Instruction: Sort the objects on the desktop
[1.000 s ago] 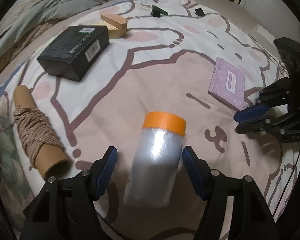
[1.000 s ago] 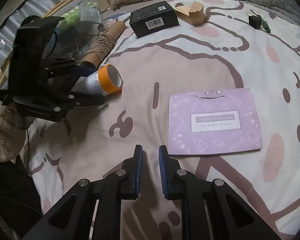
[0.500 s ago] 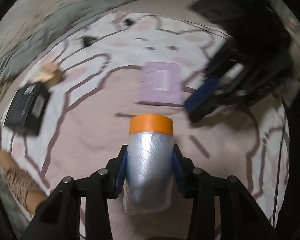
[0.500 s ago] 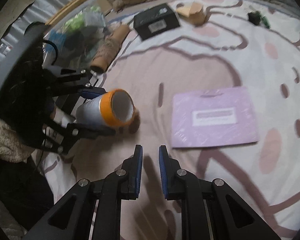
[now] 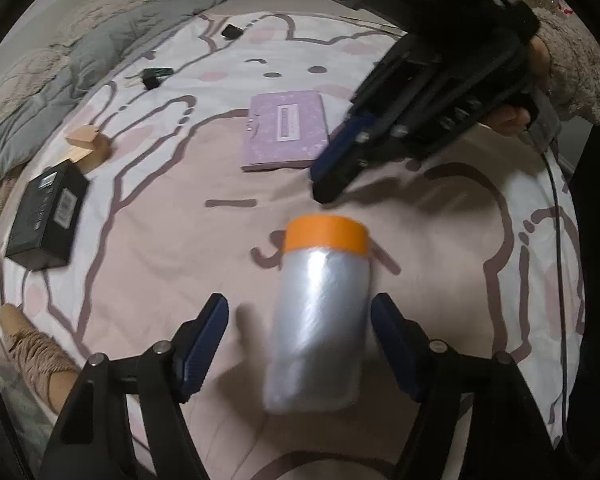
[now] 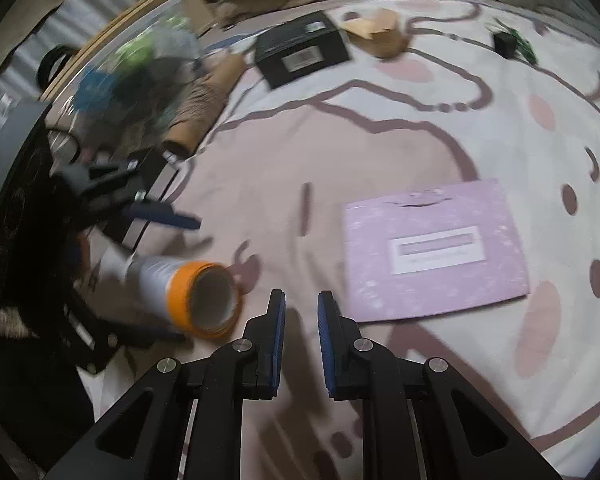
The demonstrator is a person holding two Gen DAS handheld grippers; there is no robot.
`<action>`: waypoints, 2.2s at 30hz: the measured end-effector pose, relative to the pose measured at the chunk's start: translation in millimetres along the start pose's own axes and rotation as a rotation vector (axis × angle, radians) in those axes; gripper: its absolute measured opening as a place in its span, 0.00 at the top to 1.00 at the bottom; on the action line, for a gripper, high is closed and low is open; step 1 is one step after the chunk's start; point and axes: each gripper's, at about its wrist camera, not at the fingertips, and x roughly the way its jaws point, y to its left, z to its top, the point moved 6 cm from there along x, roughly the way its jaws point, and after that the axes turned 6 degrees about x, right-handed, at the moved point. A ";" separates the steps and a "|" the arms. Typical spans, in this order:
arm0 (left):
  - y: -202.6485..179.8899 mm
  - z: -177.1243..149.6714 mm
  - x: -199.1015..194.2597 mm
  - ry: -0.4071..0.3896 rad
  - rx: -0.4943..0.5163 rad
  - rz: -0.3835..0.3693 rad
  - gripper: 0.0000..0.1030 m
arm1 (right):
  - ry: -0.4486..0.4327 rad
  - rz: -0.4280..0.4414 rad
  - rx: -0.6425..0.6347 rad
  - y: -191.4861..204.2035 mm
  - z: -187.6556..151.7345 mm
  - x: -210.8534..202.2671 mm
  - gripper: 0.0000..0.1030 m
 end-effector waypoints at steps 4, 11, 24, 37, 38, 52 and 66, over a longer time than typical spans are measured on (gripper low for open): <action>1.7 -14.0 -3.3 0.027 -0.018 0.014 0.28 | 0.013 0.027 -0.038 13.5 -4.9 0.5 0.84; 7.1 -36.8 -6.5 0.077 -0.022 0.045 0.28 | 0.024 0.115 -0.064 29.0 -9.2 -4.1 0.84; 48.6 -41.1 -7.6 0.048 -0.158 0.117 0.28 | 0.092 0.135 -0.154 56.2 -25.3 5.0 0.84; 31.4 -23.7 -6.9 -0.048 -0.320 -0.115 0.06 | 0.072 0.124 -0.106 42.9 -25.1 -7.7 0.84; 32.1 -23.2 -6.2 -0.053 -0.337 -0.118 0.06 | 0.067 0.120 -0.107 41.1 -25.8 -10.0 0.84; 17.8 -12.9 -2.7 -0.053 -0.370 -0.150 0.00 | -0.179 -0.135 -0.053 -17.6 6.4 -62.8 0.00; 12.8 -10.1 7.1 -0.029 -0.408 -0.131 0.00 | -0.086 -0.167 -0.013 -57.9 43.8 -18.7 0.00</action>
